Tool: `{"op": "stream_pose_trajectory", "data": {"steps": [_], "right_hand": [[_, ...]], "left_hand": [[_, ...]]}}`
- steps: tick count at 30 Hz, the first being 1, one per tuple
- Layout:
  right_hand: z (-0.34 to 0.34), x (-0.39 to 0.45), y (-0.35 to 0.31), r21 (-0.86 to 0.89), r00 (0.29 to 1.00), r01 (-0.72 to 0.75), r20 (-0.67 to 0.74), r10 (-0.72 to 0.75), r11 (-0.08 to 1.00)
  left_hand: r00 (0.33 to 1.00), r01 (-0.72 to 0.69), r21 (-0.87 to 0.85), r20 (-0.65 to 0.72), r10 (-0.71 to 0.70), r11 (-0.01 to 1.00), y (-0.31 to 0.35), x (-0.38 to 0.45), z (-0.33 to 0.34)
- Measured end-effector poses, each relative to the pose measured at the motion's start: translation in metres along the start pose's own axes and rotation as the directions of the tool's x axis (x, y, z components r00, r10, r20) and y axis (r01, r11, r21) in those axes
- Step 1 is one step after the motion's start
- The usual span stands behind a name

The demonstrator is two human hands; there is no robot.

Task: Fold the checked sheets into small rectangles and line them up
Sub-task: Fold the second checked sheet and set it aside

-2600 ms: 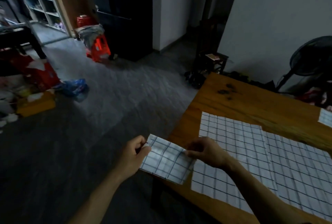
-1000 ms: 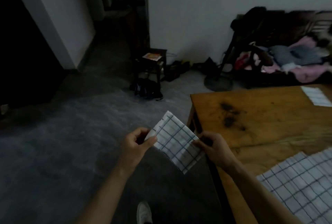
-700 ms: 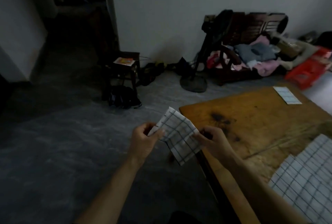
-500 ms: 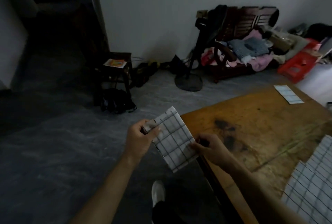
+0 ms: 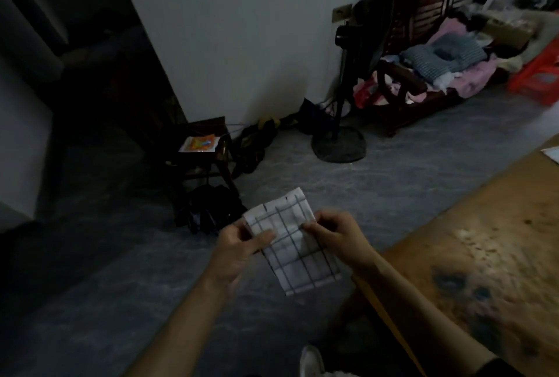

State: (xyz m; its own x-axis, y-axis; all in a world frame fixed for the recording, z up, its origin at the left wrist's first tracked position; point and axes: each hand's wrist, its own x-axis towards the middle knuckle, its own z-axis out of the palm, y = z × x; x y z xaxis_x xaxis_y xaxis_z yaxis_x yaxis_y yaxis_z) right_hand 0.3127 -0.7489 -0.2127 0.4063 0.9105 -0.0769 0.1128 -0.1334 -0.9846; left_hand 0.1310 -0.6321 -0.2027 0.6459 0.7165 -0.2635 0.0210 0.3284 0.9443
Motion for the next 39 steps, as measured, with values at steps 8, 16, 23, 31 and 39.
{"op": "stream_pose_trajectory", "data": {"steps": [8, 16, 23, 31, 39], "right_hand": [[-0.017, 0.098, 0.012, 0.106, 0.941, -0.189, -0.265, 0.211, 0.976], [-0.035, 0.162, 0.007, 0.039, 0.809, -0.343, -0.495, 0.317, 0.938], [-0.074, 0.161, 0.013, 0.073, 0.631, -0.445, -0.682, 0.370, 0.893], [-0.178, 0.155, 0.036, 0.273, 0.417, -0.273, -0.831, 0.369, 0.923], [-0.279, 0.130, 0.047, 0.365, 0.201, -0.242, -0.888, 0.414, 0.899]], "left_hand": [[0.990, -0.071, 0.387, 0.136, 0.019, 0.919, -0.009, 0.137, -0.014], [0.905, -0.163, 0.434, 0.424, -0.041, 0.886, 0.029, 0.268, -0.004], [0.734, -0.310, 0.481, 0.669, -0.115, 0.820, 0.038, 0.348, 0.068], [0.510, -0.435, 0.453, 0.836, -0.202, 0.778, 0.031, 0.416, 0.211], [0.354, -0.514, 0.422, 0.897, -0.264, 0.747, 0.027, 0.452, 0.369]]}}
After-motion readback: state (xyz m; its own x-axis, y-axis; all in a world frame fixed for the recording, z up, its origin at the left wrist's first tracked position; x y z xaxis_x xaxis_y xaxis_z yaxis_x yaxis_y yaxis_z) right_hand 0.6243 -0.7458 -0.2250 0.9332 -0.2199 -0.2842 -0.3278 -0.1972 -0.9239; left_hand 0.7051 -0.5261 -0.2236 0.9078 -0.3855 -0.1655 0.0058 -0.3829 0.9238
